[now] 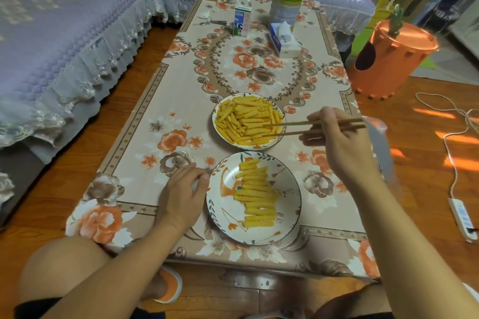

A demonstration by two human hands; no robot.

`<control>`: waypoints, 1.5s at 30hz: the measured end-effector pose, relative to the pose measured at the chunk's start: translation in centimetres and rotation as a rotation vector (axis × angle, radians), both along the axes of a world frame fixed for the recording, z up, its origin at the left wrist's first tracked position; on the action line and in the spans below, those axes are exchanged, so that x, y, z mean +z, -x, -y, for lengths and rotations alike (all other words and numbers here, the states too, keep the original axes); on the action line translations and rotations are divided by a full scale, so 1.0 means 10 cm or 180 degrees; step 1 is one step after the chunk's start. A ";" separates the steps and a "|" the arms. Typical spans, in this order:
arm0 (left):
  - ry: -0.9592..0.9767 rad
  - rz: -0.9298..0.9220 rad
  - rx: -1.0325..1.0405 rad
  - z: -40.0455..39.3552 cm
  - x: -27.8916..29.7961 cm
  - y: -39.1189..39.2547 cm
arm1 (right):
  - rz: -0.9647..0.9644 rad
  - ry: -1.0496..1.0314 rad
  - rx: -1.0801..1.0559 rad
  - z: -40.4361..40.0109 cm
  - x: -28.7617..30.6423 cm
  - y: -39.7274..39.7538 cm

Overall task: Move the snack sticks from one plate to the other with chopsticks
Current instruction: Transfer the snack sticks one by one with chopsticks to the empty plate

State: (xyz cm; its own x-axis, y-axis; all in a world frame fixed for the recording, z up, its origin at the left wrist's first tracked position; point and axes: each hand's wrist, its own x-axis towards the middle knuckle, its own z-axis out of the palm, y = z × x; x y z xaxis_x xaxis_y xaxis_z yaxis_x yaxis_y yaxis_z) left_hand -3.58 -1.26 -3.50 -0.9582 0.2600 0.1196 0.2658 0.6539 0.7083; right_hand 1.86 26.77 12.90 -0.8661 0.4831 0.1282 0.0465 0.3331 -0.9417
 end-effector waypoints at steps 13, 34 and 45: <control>0.0078 0.0001 0.0024 -0.02 0.04 -0.02 | 0.0332 0.0053 0.0192 0.06 -0.25 0.57; -0.0139 0.0056 0.0014 0.00 -0.04 0.00 | 0.0540 -0.0019 0.0644 0.30 0.14 -0.71; -0.0184 0.0111 0.0006 0.02 -0.12 0.04 | -0.0177 -0.0037 0.0004 -0.02 -0.08 0.11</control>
